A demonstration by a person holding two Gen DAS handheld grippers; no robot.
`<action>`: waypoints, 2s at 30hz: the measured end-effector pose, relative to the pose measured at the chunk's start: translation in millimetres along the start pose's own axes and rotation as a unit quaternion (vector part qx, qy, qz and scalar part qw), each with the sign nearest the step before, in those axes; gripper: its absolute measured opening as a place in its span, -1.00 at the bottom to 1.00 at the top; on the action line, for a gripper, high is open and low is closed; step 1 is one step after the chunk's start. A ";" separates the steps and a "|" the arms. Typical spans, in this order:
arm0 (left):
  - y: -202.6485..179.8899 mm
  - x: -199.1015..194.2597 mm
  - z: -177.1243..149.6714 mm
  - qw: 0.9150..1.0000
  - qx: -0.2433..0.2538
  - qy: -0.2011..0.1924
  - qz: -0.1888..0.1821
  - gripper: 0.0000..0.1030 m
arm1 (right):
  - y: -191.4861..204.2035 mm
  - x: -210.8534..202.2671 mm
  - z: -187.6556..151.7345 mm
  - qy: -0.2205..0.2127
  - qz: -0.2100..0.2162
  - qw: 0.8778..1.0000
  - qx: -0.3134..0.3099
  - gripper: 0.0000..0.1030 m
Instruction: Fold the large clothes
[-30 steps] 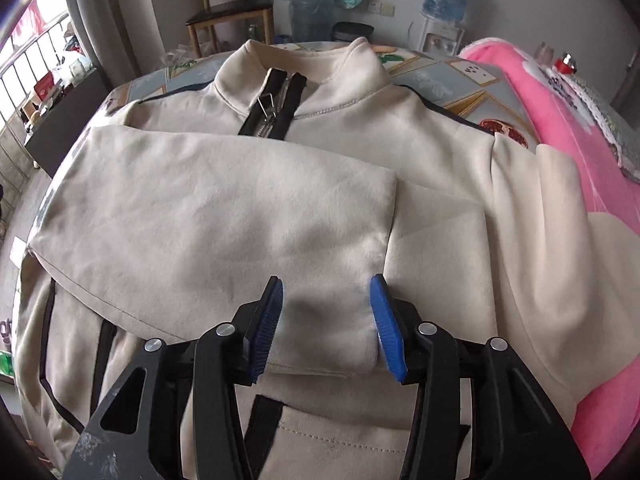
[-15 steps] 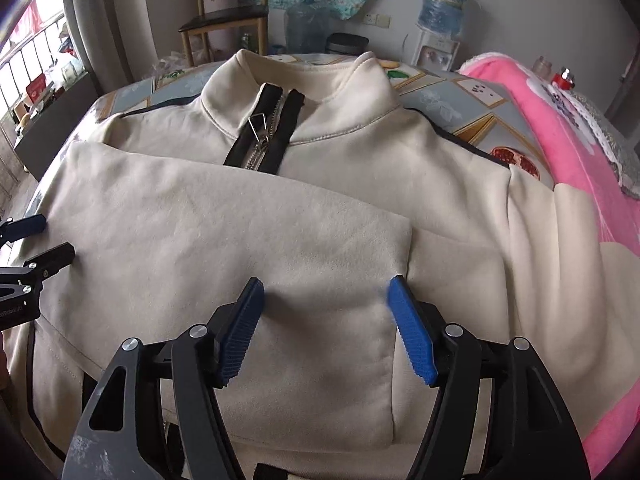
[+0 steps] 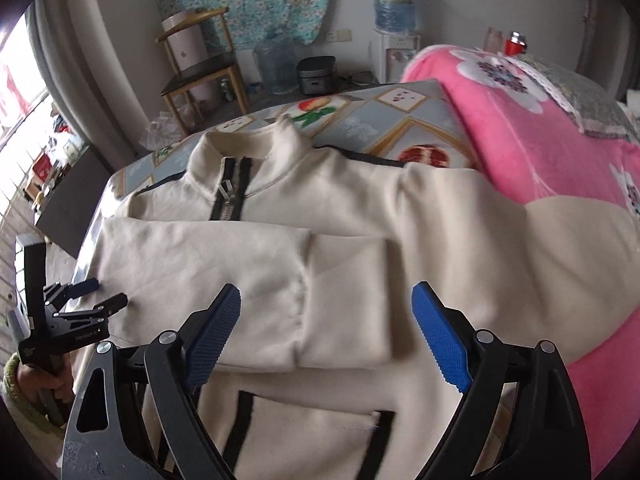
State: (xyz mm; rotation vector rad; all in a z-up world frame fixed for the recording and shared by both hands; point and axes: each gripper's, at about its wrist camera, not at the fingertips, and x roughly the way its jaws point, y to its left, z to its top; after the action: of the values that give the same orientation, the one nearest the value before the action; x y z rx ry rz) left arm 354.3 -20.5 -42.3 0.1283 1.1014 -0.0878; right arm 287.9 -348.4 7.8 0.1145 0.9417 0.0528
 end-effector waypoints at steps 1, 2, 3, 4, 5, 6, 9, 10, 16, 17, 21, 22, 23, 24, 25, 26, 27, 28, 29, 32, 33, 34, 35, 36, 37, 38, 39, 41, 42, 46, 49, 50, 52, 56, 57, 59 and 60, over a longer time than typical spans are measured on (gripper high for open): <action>0.3 -0.4 -0.9 1.000 -0.001 -0.004 -0.001 0.49 | -16.3 -6.8 0.1 -0.003 -0.012 1.000 0.013 0.64; 0.4 0.0 -0.7 1.000 -0.001 -0.004 -0.001 0.50 | -36.0 -14.0 0.5 -0.007 -0.029 0.999 0.029 0.64; 0.6 0.2 -0.6 1.000 -0.001 -0.003 -0.003 0.50 | -56.0 -21.6 0.3 -0.009 -0.043 0.998 0.047 0.64; 0.9 0.5 -0.2 1.000 -0.001 -0.002 -0.004 0.50 | -77.1 -28.8 0.0 -0.012 -0.054 0.996 0.069 0.64; 1.1 0.8 0.2 1.000 -0.001 -0.001 -0.005 0.51 | -99.7 -36.1 0.0 -0.014 -0.061 0.994 0.094 0.64; 1.4 1.3 0.6 1.000 -0.001 0.000 -0.006 0.52 | -124.5 -44.5 -0.5 -0.019 -0.067 0.990 0.123 0.64; 1.3 2.2 1.2 1.000 -0.001 0.000 -0.006 0.54 | -198.4 -65.4 -3.9 -0.035 -0.101 0.972 0.208 0.64; 1.6 2.3 1.5 1.000 -0.001 -0.001 -0.006 0.55 | -222.9 -70.5 -6.3 -0.039 -0.112 0.964 0.237 0.64; 2.2 3.3 1.1 1.000 0.000 -0.004 -0.008 0.57 | -340.2 -78.3 -27.8 -0.049 -0.145 0.909 0.387 0.64; 2.2 3.4 1.1 1.000 0.000 -0.004 -0.008 0.57 | -350.8 -77.3 -31.5 -0.049 -0.152 0.903 0.399 0.64; 2.0 3.8 2.0 1.000 0.000 -0.002 -0.007 0.59 | -387.3 -64.8 -39.2 -0.043 -0.169 0.882 0.438 0.61; 1.8 3.8 1.9 1.000 -0.001 -0.002 -0.006 0.60 | -393.8 -59.6 -38.6 -0.041 -0.172 0.877 0.447 0.59; 1.8 4.1 2.3 1.000 -0.001 -0.001 -0.006 0.60 | -399.3 -54.0 -38.9 -0.040 -0.174 0.872 0.455 0.57; 1.6 4.2 2.5 1.000 -0.001 -0.001 -0.005 0.60 | -405.0 -49.8 -40.8 -0.038 -0.174 0.867 0.465 0.52; 1.1 4.2 2.7 1.000 -0.001 -0.001 -0.005 0.60 | -409.5 -45.0 -42.1 -0.037 -0.172 0.863 0.474 0.46; 0.9 4.2 2.6 1.000 -0.001 -0.001 -0.004 0.61 | -414.9 -40.2 -45.2 -0.035 -0.164 0.859 0.484 0.39; 0.9 4.3 2.6 1.000 -0.001 -0.001 -0.004 0.61 | -416.4 -35.8 -46.6 -0.032 -0.155 0.857 0.491 0.24; 0.9 4.3 2.7 1.000 0.000 0.000 -0.004 0.61 | -418.9 -31.0 -48.9 -0.027 -0.148 0.855 0.496 0.13; 0.9 4.2 2.7 1.000 0.000 0.000 -0.004 0.61 | -419.0 -27.9 -49.8 -0.024 -0.147 0.855 0.497 0.10; 0.8 4.1 2.7 1.000 -0.001 -0.001 -0.003 0.61 | -415.3 -23.9 -48.1 -0.021 -0.165 0.862 0.478 -0.21; 0.9 4.1 2.8 1.000 -0.001 0.000 -0.002 0.62 | -413.8 -23.5 -47.2 -0.022 -0.167 0.866 0.472 -0.38; 1.0 4.1 2.7 1.000 -0.001 -0.001 -0.002 0.62 | -413.5 -23.0 -46.3 -0.023 -0.162 0.869 0.466 -0.62; 0.8 4.1 2.7 1.000 -0.001 -0.001 -0.001 0.62 | -412.2 -24.0 -45.6 -0.027 -0.152 0.873 0.462 -0.73; 0.9 4.4 2.9 1.000 -0.001 -0.001 -0.001 0.62 | -412.5 -25.5 -44.4 -0.030 -0.151 0.874 0.460 -0.78; 1.3 4.4 2.7 1.000 -0.001 -0.002 -0.001 0.62 | -410.1 -29.2 -42.1 -0.036 -0.153 0.877 0.454 -0.81; 1.7 4.4 2.4 1.000 -0.001 -0.002 -0.001 0.62 | -407.1 -32.8 -38.9 -0.039 -0.159 0.880 0.447 -0.82; 1.5 4.4 2.5 1.000 -0.001 -0.003 -0.001 0.62 | -401.2 -39.2 -33.9 -0.048 -0.165 0.884 0.434 -0.83; 1.5 4.4 2.2 1.000 0.000 -0.004 -0.002 0.62 | -388.9 -52.2 -22.2 -0.067 -0.171 0.894 0.409 -0.84; 1.6 4.1 1.9 1.000 0.000 -0.006 -0.002 0.62 | -379.3 -61.1 -14.0 -0.079 -0.173 0.900 0.392 -0.84; 1.3 0.3 1.3 1.000 0.004 -0.013 0.006 0.62 | -328.5 -98.5 21.5 -0.126 -0.163 0.926 0.317 -0.85; 4.2 -6.7 -0.7 1.000 -0.001 -0.022 0.006 0.62 | -270.7 -130.8 50.1 -0.169 -0.134 0.946 0.243 -0.86; 5.5 -9.3 -1.6 1.000 -0.002 -0.024 0.004 0.62 | -252.3 -139.6 57.8 -0.182 -0.122 0.950 0.221 -0.86; 8.0 -15.0 -3.7 1.000 -0.004 -0.030 0.006 0.62 | -208.6 -156.6 73.5 -0.209 -0.090 0.958 0.174 -0.86; 15.6 -23.5 -11.2 0.999 -0.014 -0.032 0.006 0.62 | -116.8 -171.9 88.1 -0.239 -0.014 0.967 0.090 -0.86; 17.5 -25.8 -14.0 0.999 -0.017 -0.032 0.004 0.62 | -96.1 -170.1 88.0 -0.240 0.005 0.968 0.074 -0.86; 20.7 -29.1 -19.0 0.999 -0.019 -0.032 0.004 0.62 | -59.3 -159.1 86.0 -0.234 0.032 0.971 0.046 -0.86; 22.3 -31.3 -21.8 0.999 -0.020 -0.032 0.002 0.62 | -39.7 -149.0 83.3 -0.228 0.043 0.972 0.032 -0.86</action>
State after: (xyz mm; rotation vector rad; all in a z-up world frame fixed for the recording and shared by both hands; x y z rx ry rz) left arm 323.9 5.0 -22.7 0.0901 1.0380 -0.0658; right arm 267.5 -408.3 171.3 0.2164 0.4792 0.0726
